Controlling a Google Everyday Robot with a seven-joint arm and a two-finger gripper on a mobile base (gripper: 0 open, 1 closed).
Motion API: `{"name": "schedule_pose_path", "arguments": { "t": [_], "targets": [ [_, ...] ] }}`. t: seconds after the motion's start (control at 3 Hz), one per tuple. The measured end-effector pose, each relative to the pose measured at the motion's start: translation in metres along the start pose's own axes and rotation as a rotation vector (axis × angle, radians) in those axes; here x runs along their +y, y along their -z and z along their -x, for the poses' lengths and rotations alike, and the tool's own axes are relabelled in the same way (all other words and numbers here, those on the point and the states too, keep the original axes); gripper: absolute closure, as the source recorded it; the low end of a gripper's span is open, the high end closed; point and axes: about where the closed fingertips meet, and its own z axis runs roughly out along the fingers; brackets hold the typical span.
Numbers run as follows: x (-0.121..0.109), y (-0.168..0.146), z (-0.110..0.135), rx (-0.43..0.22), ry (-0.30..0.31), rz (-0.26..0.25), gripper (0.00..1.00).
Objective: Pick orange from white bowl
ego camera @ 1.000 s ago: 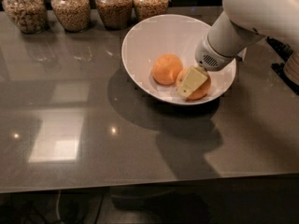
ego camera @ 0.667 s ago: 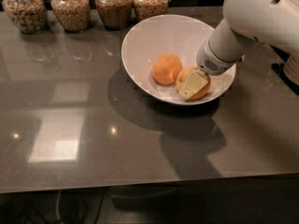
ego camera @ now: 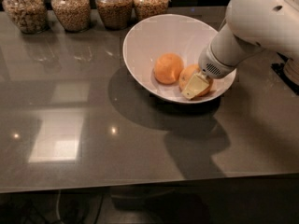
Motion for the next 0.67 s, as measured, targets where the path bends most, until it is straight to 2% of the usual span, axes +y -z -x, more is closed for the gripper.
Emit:
{"name": "schedule_pose_path", "arguments": {
  "t": [0.33, 0.67],
  "targets": [
    [-0.002, 0.017, 0.005, -0.036, 0.012, -0.004, 0.88],
    [-0.005, 0.052, 0.014, -0.108, 0.035, -0.008, 1.00]
  ]
}}
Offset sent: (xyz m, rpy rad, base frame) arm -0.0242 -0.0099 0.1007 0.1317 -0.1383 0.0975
